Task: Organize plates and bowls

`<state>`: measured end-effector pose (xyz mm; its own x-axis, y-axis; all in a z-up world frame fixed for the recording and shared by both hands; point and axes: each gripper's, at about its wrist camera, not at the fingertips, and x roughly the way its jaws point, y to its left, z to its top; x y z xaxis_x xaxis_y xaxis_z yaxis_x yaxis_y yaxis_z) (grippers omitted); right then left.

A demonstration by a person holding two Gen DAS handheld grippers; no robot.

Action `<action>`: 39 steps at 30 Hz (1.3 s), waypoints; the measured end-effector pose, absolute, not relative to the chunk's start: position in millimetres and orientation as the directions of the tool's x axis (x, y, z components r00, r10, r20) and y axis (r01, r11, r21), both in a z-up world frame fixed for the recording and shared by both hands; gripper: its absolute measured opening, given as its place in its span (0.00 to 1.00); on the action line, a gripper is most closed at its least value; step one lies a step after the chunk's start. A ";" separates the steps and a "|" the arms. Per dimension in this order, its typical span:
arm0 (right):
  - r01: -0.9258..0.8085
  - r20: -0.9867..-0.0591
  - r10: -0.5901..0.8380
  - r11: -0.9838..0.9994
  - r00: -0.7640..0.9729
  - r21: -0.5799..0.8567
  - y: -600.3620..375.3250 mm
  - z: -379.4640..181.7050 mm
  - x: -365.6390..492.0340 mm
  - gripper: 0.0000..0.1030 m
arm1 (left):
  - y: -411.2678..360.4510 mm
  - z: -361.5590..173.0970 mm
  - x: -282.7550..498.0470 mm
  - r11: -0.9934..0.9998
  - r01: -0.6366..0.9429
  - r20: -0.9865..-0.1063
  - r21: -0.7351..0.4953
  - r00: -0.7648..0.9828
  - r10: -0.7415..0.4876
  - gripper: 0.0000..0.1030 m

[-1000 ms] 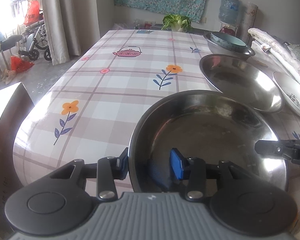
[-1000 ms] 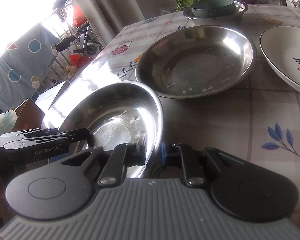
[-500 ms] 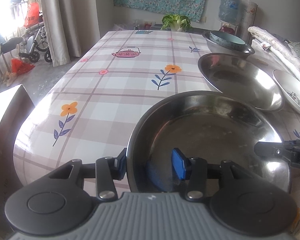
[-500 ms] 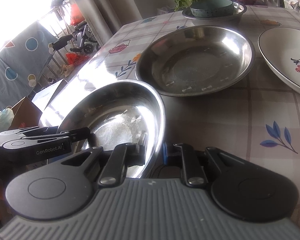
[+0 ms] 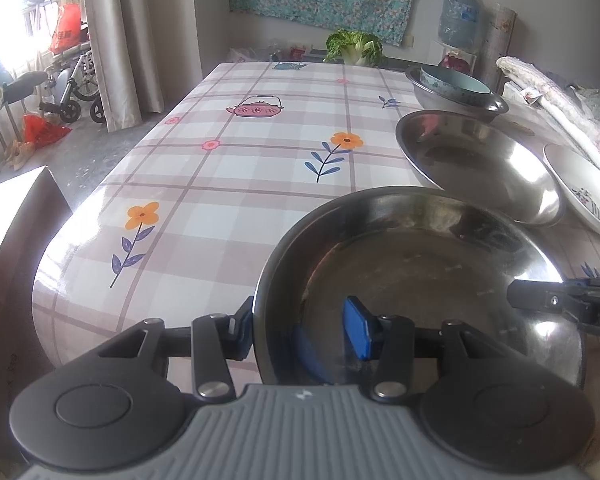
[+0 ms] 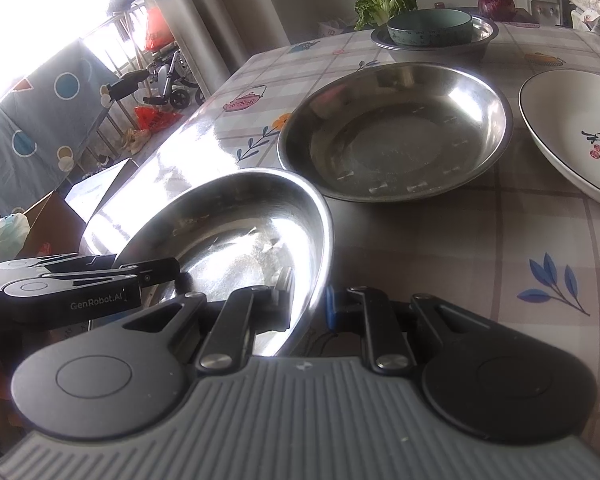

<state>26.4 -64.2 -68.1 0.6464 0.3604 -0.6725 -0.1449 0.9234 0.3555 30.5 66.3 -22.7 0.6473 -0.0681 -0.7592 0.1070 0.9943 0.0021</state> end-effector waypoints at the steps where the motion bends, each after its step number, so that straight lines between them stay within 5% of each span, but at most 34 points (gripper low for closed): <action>1: -0.146 -0.672 0.361 0.923 0.647 0.356 -64.1 -67.9 26.4 0.15 | 66.5 -22.0 29.9 0.994 0.106 -0.758 0.003 0.649 -0.067 0.45; 39: -0.163 -0.644 0.363 0.923 0.674 0.349 -64.2 -59.5 17.5 0.15 | 69.1 -6.9 19.5 0.994 0.106 -0.720 0.006 0.691 -0.069 0.45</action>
<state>17.5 -64.2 -59.5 0.6737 0.3628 -0.6438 -0.1635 0.9228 0.3489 19.5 69.1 -6.9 0.6908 -0.0690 -0.7197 0.1056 0.9944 0.0060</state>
